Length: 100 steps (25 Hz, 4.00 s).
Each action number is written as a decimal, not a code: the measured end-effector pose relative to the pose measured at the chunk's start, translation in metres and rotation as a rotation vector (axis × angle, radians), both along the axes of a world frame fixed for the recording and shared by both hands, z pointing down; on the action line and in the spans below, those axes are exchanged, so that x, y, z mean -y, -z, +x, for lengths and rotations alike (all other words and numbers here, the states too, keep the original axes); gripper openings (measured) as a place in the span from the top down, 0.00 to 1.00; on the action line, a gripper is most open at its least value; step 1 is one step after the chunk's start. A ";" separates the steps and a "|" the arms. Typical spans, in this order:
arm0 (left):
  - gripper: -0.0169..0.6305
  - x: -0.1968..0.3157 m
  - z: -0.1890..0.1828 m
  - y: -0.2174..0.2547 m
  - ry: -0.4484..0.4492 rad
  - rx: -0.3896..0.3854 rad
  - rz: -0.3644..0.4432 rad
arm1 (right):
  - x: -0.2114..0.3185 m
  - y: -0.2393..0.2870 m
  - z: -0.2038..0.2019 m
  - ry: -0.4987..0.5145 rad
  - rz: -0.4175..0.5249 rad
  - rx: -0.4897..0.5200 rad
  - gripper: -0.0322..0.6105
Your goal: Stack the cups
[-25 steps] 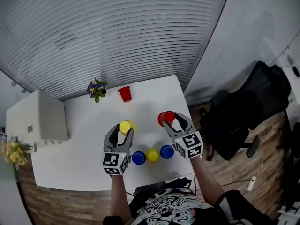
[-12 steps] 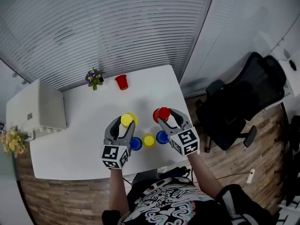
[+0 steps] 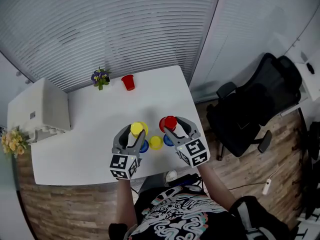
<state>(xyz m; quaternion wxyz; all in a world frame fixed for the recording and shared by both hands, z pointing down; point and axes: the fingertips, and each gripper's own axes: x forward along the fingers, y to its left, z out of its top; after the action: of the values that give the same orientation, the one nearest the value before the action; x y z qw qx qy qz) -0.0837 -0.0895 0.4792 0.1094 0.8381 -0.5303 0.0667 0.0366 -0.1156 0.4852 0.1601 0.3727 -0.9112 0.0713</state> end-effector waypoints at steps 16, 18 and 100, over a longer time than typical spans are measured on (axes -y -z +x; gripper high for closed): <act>0.63 -0.035 0.022 -0.023 -0.042 0.025 -0.046 | -0.039 -0.016 -0.006 0.063 -0.005 -0.050 0.60; 0.63 -0.037 0.023 -0.025 -0.045 0.027 -0.050 | -0.040 -0.018 -0.006 0.065 -0.005 -0.055 0.60; 0.55 0.021 -0.049 0.030 -0.056 0.200 0.062 | -0.026 0.008 0.038 -0.033 -0.039 0.104 0.51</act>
<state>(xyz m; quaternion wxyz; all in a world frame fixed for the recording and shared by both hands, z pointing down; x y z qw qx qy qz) -0.1328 -0.1108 0.4496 0.0280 0.8447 -0.5169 0.1363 0.0750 -0.0891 0.4768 0.1184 0.3803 -0.9106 0.1108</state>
